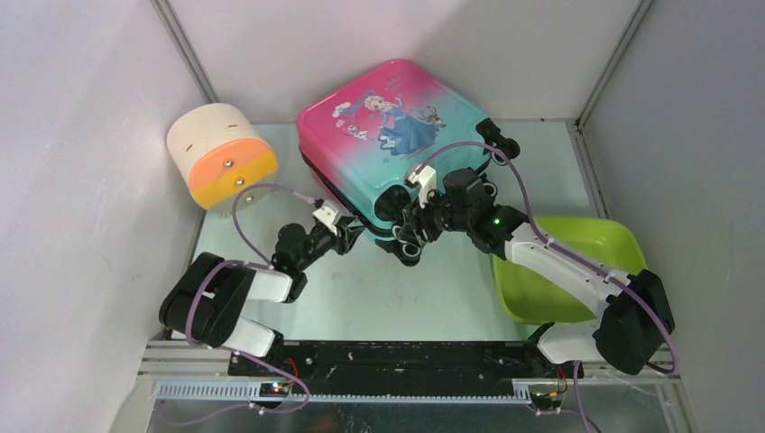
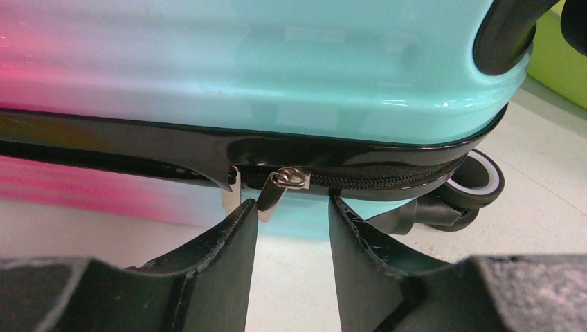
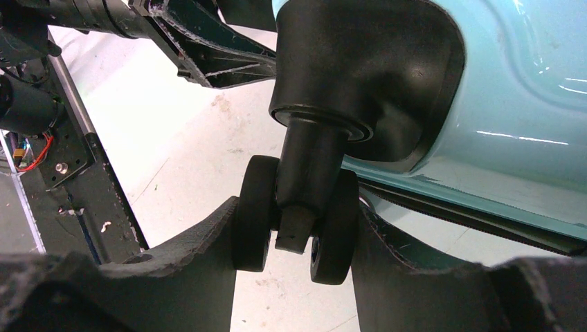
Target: Open, take out, and arrange the luggage
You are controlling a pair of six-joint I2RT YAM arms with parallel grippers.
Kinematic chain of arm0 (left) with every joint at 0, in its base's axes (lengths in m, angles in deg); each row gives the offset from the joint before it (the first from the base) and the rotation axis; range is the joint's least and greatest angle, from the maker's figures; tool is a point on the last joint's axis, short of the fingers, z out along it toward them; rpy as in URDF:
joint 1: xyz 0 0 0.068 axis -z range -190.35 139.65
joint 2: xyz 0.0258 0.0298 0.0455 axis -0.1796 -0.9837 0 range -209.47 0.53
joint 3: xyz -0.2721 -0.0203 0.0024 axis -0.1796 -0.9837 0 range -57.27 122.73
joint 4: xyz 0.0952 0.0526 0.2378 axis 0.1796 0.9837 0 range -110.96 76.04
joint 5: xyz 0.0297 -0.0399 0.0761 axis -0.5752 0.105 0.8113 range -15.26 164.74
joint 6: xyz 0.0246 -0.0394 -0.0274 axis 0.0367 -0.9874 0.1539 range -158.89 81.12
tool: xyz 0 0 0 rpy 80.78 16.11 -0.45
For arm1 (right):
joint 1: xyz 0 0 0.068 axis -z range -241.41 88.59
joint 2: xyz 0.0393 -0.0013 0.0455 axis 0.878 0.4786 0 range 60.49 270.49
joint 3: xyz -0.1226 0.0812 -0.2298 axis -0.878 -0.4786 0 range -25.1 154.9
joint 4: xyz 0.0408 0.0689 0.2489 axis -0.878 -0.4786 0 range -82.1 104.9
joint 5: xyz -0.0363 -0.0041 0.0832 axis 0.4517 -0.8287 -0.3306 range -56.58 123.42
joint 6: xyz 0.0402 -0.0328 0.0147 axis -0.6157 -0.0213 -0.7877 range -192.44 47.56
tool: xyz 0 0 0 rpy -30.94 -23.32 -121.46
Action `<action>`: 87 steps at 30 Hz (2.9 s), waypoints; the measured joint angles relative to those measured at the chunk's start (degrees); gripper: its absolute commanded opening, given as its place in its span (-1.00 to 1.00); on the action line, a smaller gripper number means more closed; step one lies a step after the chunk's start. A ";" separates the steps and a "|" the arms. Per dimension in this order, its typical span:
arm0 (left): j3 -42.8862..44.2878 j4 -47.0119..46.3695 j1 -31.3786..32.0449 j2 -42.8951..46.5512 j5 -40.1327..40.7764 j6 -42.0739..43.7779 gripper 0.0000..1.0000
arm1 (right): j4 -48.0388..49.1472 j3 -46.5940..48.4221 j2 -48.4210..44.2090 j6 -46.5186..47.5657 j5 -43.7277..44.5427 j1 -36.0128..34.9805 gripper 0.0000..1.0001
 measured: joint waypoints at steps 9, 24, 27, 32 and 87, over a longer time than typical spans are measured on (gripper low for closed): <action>1.14 -0.42 0.00 -2.19 -2.60 0.00 -0.53 | 0.00 0.00 0.00 -0.04 0.00 0.00 -1.00; 0.70 9.60 1.88 5.97 -1.81 -4.79 -1.00 | 1.20 0.00 0.57 -4.57 -0.22 -0.07 -1.00; 0.72 14.23 4.39 9.46 -0.72 -5.31 -1.00 | 2.45 0.00 1.20 -7.06 -0.24 -0.63 -1.00; 0.72 21.38 8.98 14.34 3.45 -6.27 -1.00 | 5.27 -0.07 2.36 -11.37 1.33 -2.43 -1.00; 17.44 78.58 26.73 51.47 42.14 -19.82 0.73 | 47.17 -39.52 -7.80 -22.93 21.27 -12.81 0.33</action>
